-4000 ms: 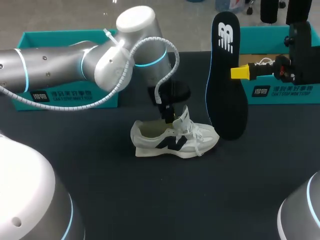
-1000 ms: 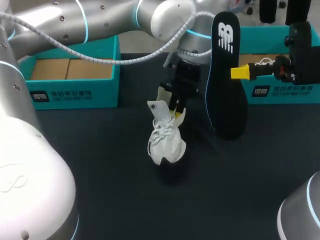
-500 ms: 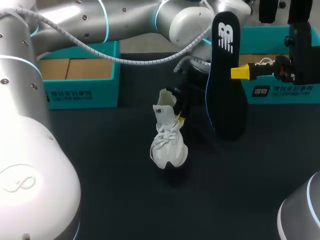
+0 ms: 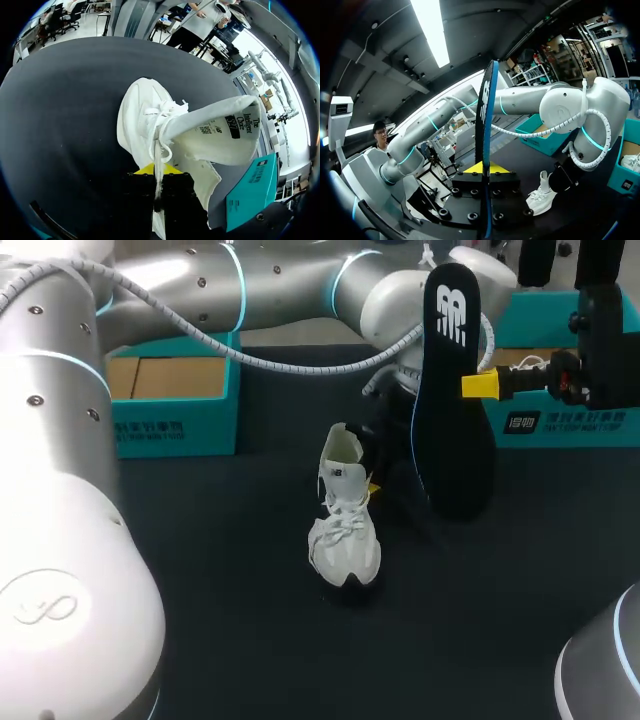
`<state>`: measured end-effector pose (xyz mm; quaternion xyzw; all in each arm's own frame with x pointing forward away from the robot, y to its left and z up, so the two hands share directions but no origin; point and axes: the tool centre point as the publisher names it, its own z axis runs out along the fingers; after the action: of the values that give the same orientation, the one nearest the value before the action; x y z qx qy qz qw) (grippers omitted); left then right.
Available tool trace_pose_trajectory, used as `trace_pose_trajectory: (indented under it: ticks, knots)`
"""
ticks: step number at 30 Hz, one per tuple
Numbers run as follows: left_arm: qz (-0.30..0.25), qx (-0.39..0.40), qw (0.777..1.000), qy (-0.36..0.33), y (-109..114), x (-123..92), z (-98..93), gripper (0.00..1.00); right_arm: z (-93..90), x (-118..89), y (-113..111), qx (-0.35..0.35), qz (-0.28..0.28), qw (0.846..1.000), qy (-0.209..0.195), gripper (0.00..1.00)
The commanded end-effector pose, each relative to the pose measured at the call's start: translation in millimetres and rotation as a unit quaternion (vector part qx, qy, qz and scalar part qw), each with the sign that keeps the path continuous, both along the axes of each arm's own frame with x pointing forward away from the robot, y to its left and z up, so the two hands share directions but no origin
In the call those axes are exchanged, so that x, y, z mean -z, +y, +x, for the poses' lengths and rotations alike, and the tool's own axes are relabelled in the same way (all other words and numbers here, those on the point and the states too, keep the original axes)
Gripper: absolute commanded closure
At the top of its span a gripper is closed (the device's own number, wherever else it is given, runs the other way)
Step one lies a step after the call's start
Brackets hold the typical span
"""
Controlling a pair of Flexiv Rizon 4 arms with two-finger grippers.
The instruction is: Take the shoe out of the shoebox, open the shoe tongue, remove and reinsert the insole, then place the shoe into the shoebox
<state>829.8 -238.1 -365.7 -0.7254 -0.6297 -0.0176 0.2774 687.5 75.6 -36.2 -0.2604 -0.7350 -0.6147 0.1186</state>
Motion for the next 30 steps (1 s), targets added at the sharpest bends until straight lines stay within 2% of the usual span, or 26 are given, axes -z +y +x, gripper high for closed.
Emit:
trace_pose_trajectory:
  ticks: [1, 3, 4, 5, 19, 25, 30]
  knots:
    - [0.006, 0.002, 1.0, 0.005, -6.4, 4.7, 1.6, 0.9, 0.2, 0.6, 1.1, 0.0, 0.0, 1.0, 0.0, 1.0]
    - [0.003, 0.007, 1.0, 0.007, -7.5, 0.8, -0.3, 0.51, 0.2, 0.6, 1.1, 0.0, 0.0, 1.0, 0.0, 1.0]
    - [-0.002, 0.008, 1.0, 0.009, -8.1, -1.9, -0.5, 0.13, 0.2, 0.6, 1.1, 0.0, 0.0, 1.0, 0.0, 1.0]
    - [-0.012, 0.008, 1.0, 0.013, -8.5, -5.5, -0.2, 0.0, 0.2, 0.6, 1.1, 0.0, 0.0, 1.0, 0.0, 1.0]
    - [-0.143, 0.002, 0.99, -0.006, -12.6, -64.3, 6.8, 0.0, 0.2, 0.6, 1.1, 0.0, 0.0, 1.0, 0.0, 1.0]
    - [-0.243, 0.037, 0.969, 0.002, -10.9, -101.0, 14.2, 0.0, 0.2, 0.6, 1.1, 0.0, 0.0, 1.0, 0.0, 1.0]
    - [-0.245, 0.042, 0.969, 0.007, -11.8, -106.4, 16.0, 0.0, 0.2, 0.6, 1.1, 0.0, 0.0, 1.0, 0.0, 1.0]
